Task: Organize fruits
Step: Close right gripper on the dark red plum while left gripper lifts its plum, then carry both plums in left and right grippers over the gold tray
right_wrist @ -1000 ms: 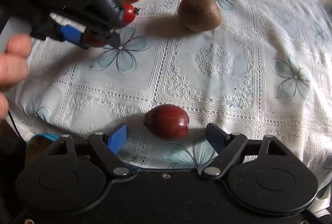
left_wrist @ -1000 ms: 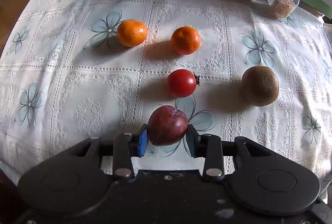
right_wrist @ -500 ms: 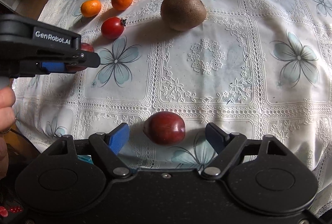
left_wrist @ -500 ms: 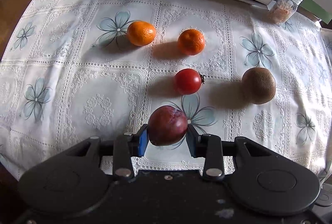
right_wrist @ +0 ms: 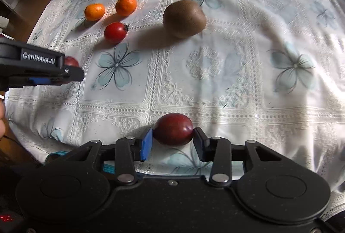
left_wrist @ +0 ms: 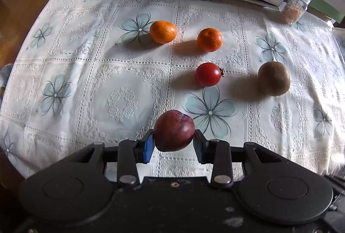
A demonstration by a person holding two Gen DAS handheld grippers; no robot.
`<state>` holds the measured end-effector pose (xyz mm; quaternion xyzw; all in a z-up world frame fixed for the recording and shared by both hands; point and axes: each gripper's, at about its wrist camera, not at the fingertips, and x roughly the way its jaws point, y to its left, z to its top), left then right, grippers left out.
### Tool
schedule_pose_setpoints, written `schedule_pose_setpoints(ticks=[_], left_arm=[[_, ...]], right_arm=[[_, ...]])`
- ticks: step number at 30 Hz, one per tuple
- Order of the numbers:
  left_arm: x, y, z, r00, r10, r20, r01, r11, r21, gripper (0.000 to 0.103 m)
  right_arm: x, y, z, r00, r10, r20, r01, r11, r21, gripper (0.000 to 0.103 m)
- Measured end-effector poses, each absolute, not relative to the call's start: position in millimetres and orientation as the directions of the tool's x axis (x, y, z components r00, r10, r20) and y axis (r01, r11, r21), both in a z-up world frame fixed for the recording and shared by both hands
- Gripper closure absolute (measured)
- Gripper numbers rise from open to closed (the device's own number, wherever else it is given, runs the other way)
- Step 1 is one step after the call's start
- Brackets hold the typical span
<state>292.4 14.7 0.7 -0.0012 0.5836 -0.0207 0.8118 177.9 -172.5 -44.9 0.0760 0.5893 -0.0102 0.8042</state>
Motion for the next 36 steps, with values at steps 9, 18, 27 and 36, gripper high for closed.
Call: schedule_pose_setpoints(ticks=[9, 18, 27, 36], left_arm=[[239, 9, 7, 0.377, -0.03, -0.926, 0.089, 0.996, 0.004, 0.065], [244, 20, 3, 0.369, -0.012, -0.929, 0.051, 0.999, 0.008, 0.065], [247, 15, 3, 0.348, -0.055, -0.936, 0.055, 0.998, -0.038, 0.065], [248, 13, 2, 0.333, -0.057, -0.941, 0.057, 0.998, -0.04, 0.065]], right_arm=[[152, -185, -20, 0.415, 0.032, -0.909, 0.153, 0.983, 0.104, 0.066], [163, -216, -41, 0.381, 0.109, -0.918, 0.311, 0.92, 0.238, 0.053], [162, -225, -62, 0.365, 0.244, -0.899, 0.406, 0.827, 0.389, 0.05], [180, -166, -58, 0.285, 0.002, -0.959, 0.151, 0.987, 0.047, 0.05]])
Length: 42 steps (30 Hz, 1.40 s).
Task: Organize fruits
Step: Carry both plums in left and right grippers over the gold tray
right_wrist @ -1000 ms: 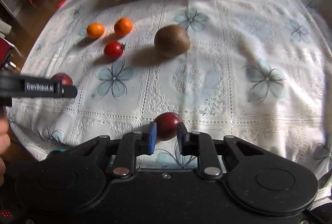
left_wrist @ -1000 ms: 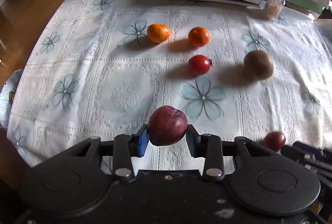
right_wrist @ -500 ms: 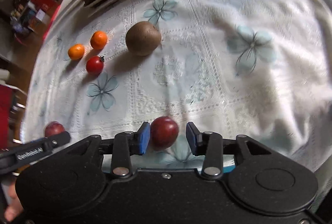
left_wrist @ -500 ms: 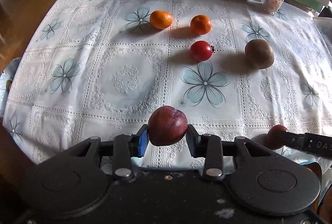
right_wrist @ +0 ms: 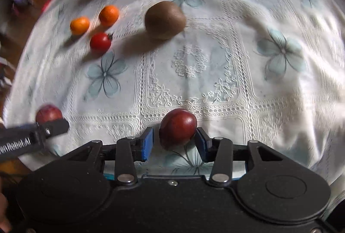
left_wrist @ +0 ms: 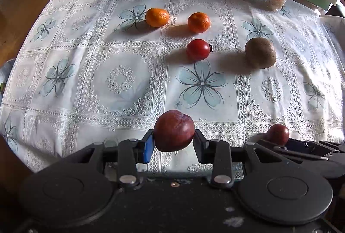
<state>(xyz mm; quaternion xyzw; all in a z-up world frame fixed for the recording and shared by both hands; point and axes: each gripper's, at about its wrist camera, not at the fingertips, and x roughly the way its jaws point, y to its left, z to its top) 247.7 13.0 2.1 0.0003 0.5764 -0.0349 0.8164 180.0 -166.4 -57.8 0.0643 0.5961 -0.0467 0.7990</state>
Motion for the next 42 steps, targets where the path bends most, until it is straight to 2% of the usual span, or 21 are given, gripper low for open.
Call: schedule_pose_setpoints(ticks=[3, 6, 9, 13, 20, 31, 42], left_arm=[[248, 14, 3, 0.333, -0.062, -0.941, 0.055, 0.997, -0.047, 0.065], [248, 14, 4, 0.33, -0.063, -0.942, 0.054, 0.997, -0.048, 0.065], [249, 14, 3, 0.325, -0.067, -0.943, 0.05, 0.997, -0.053, 0.065], [249, 14, 3, 0.321, -0.066, -0.945, 0.05, 0.997, -0.053, 0.065], [249, 12, 1, 0.316, -0.061, -0.947, 0.056, 0.997, -0.046, 0.065], [248, 11, 0, 0.316, -0.051, -0.947, 0.062, 0.998, -0.033, 0.065], [214, 12, 12, 0.367, -0.052, -0.929, 0.076, 0.997, -0.026, 0.065]], right_arm=[[182, -146, -61, 0.279, -0.122, -0.953, 0.072, 0.992, -0.105, 0.054], [178, -133, -62, 0.332, -0.231, -0.914, 0.052, 0.972, -0.227, 0.054], [175, -127, -62, 0.355, -0.269, -0.895, 0.016, 0.959, -0.282, 0.054], [178, -132, -59, 0.336, -0.237, -0.912, 0.015, 0.969, -0.247, 0.055], [188, -165, -59, 0.274, -0.097, -0.957, 0.135, 0.989, -0.061, 0.052], [179, -132, -56, 0.315, -0.208, -0.926, -0.008, 0.975, -0.222, 0.057], [153, -147, -17, 0.418, -0.134, -0.898, 0.027, 0.99, -0.135, 0.057]])
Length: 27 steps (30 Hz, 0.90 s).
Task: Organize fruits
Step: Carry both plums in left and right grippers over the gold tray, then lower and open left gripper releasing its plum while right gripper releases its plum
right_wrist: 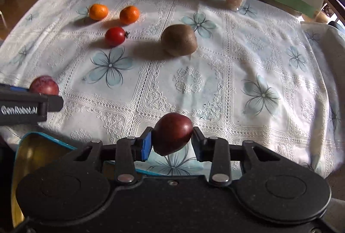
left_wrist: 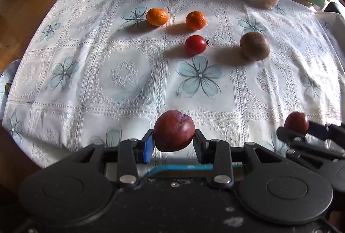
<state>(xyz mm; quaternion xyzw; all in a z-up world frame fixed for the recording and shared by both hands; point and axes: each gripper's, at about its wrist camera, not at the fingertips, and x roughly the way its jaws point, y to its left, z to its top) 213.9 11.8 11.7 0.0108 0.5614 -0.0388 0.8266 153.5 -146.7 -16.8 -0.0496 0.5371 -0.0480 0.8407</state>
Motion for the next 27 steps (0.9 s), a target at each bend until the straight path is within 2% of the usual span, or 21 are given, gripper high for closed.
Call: schedule_pose_setpoints(ticks=[6, 14, 27], left_arm=[[171, 14, 15, 0.406, -0.084, -0.91, 0.103, 0.994, -0.045, 0.065], [110, 15, 13, 0.419, -0.124, -0.899, 0.124, 0.989, -0.078, 0.065], [24, -14, 7, 0.476, -0.104, -0.873, 0.181, 0.983, -0.019, 0.065]], right_arm=[[117, -161, 6, 0.481, -0.062, -0.875, 0.097, 0.995, -0.017, 0.057], [57, -172, 17, 0.516, -0.059, -0.854, 0.168, 0.985, 0.034, 0.056], [-9, -162, 19, 0.547, -0.123, -0.828, 0.231, 0.973, 0.008, 0.056]])
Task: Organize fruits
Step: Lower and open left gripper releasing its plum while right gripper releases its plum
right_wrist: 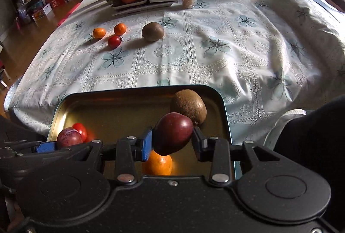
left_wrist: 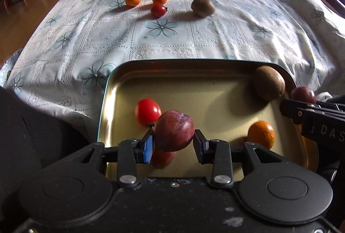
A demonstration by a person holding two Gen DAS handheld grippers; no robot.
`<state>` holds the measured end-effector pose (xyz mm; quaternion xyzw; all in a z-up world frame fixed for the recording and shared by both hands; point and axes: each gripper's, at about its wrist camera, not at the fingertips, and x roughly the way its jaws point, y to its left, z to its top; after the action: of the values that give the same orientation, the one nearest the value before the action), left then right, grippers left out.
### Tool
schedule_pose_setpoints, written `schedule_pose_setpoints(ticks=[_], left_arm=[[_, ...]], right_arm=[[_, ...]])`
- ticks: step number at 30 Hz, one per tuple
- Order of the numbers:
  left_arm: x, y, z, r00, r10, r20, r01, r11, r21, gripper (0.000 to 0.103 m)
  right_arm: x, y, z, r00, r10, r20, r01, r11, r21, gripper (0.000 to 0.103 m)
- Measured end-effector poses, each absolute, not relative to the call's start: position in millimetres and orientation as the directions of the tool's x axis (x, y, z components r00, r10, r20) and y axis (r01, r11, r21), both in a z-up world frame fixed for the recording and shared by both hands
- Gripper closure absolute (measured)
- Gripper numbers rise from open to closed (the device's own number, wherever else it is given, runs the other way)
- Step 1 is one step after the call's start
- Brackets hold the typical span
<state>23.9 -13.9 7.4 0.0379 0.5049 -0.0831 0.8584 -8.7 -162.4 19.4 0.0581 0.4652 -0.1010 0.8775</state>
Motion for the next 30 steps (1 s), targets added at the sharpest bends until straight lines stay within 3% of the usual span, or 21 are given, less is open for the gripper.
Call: schedule_pose_setpoints(ticks=[15, 25, 30], left_arm=[[2, -37, -4, 0.5, -0.11, -0.859, 0.265, 0.964, 0.031, 0.065], [-3, -30, 6, 0.541, -0.159, -0.826, 0.263, 0.965, -0.013, 0.064], [-4, -27, 9, 0.567, -0.165, -0.807, 0.224, 0.974, -0.042, 0.058]], right_arm=[[-26, -165, 17, 0.553, -0.137, -0.822, 0.275, 0.961, 0.025, 0.056], [-28, -156, 21, 0.584, -0.164, -0.795, 0.256, 0.967, -0.011, 0.056], [-31, -155, 27, 0.625, -0.151, -0.766, 0.234, 0.972, -0.001, 0.049]])
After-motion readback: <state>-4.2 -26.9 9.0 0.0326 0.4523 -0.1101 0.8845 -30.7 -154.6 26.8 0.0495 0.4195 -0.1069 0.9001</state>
